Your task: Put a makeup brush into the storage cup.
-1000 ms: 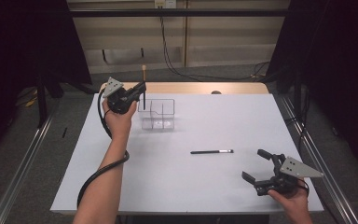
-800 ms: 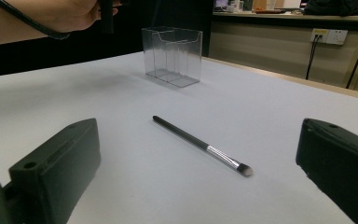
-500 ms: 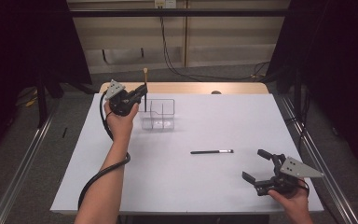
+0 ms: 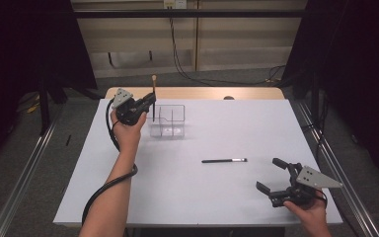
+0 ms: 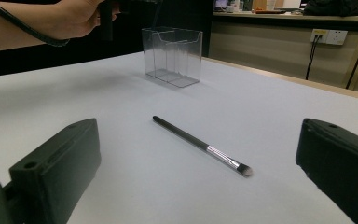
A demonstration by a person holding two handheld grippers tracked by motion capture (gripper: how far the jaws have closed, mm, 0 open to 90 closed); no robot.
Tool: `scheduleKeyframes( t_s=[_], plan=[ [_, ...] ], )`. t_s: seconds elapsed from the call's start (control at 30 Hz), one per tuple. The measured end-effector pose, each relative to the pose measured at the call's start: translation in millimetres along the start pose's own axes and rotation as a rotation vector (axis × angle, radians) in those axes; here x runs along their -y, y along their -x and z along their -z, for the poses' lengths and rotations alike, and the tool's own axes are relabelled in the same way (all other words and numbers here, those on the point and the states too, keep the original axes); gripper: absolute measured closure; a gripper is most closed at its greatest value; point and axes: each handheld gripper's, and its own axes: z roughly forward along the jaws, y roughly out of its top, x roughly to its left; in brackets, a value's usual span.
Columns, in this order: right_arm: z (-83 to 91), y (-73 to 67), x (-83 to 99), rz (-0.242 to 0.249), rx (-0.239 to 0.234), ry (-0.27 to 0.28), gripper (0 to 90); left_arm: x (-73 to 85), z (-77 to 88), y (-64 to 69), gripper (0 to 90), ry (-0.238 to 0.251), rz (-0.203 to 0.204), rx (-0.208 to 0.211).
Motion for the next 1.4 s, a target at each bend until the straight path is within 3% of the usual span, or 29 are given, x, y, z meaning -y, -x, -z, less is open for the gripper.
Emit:
scheduleKeyframes(
  t_s=[0.87, 1.3, 1.4],
  plan=[
    [0.0, -0.1, -0.4, 0.004, -0.001, 0.002, 0.0, 5.2, 5.8, -1.1, 83.4, -0.011, 0.008, -0.006],
    [-0.3, -0.3, -0.3, 0.003, -0.003, 0.001, 0.0, 11.0, 8.2, -2.8, 83.1, -0.043, 0.010, -0.005],
    [-0.6, -0.5, -0.2, 0.003, -0.004, 0.000, 0.0, 12.7, 9.1, -3.3, 78.4, -0.041, 0.019, 0.008]
  ],
)
